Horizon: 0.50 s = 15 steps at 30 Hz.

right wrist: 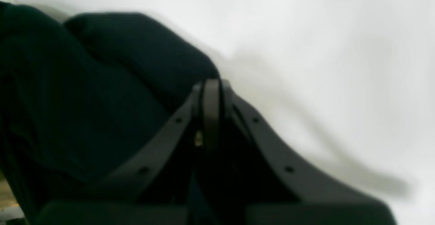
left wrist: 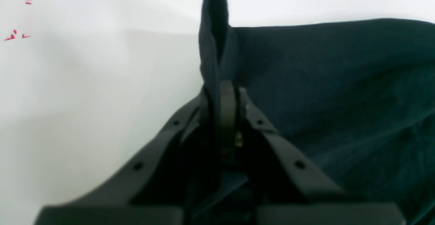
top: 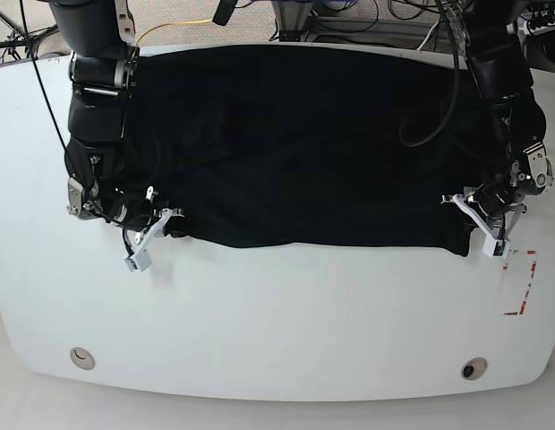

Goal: Fold the T-shirt properly
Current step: 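Lift that edge with both grippers and fold it over the shirt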

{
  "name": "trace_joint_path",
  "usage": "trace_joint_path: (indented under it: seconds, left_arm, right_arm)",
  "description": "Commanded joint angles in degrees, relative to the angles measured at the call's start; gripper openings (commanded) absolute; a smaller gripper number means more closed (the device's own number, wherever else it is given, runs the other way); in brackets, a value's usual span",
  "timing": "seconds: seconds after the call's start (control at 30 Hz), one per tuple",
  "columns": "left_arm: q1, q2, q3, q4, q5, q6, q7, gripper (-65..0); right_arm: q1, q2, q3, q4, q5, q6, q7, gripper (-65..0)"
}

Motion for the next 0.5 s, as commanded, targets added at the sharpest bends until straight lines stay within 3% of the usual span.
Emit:
trace_joint_path:
  seconds: [0.0, 0.27, 0.47]
  left_arm:
    - [-1.2, -1.0, -0.1, 0.8, -0.5, -0.2, -1.2, -64.9]
    - [0.4, -1.9, -0.2, 1.1, -0.8, -0.2, -1.2, -64.9]
    - [0.9, -2.1, -0.2, 1.1, -0.8, -0.2, -1.2, -64.9]
  right_arm:
    - [2.7, 2.4, 0.5, 1.0, 1.4, 0.4, 2.3, -65.0]
    - [4.9, 5.4, 0.8, 0.9, 1.4, 0.4, 3.2, -65.0]
    - [5.3, 6.7, 6.9, 1.0, 0.9, 0.4, 3.2, -65.0]
